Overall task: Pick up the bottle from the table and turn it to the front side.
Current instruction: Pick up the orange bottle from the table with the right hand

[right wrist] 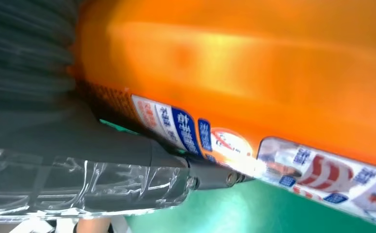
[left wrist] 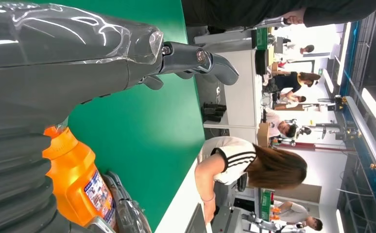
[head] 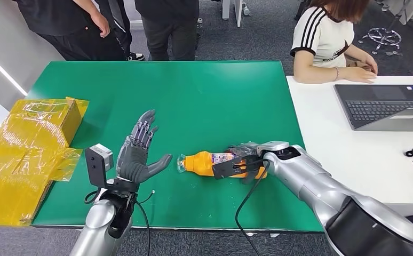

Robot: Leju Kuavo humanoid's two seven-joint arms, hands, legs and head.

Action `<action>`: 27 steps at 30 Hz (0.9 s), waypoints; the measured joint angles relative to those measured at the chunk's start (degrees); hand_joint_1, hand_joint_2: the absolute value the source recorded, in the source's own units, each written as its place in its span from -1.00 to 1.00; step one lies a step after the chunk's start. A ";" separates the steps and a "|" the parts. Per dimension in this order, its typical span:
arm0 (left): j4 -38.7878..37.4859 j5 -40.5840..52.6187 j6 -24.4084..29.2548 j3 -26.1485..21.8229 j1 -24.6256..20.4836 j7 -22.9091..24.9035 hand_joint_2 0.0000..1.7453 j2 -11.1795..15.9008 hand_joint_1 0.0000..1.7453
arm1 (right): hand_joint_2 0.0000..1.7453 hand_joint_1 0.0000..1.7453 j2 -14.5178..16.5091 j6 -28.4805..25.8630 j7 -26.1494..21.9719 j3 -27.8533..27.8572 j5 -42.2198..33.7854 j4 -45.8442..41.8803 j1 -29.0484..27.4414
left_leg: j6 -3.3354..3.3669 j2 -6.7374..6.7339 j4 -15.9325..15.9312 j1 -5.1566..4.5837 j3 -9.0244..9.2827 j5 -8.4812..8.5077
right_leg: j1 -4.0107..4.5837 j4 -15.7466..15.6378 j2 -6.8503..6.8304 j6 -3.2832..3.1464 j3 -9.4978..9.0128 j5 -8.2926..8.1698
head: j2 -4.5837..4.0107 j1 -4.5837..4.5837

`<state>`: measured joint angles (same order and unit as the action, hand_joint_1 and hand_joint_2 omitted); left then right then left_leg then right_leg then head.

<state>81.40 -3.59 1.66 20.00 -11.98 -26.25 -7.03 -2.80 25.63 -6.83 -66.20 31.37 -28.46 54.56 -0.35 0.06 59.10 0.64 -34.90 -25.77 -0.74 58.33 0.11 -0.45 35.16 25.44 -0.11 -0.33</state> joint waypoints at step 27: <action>7.23 1.91 2.32 -0.98 9.78 -0.99 1.00 1.79 -1.00 | 1.00 1.00 -2.62 -10.33 -7.57 11.19 -12.61 -7.47 -7.98 | 0.00 0.02 -0.01 0.00 0.11 -0.02 | 0.00 -0.02 -0.03 0.01 -0.15 0.02 | 0.00 0.01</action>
<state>88.63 -1.68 3.98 19.02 -2.19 -27.24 -5.24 -5.43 15.29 -14.40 -55.02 18.76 -35.93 46.58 -0.35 0.08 59.10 0.64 -34.79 -25.79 -0.74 58.31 0.08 -0.45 35.01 25.46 -0.11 -0.32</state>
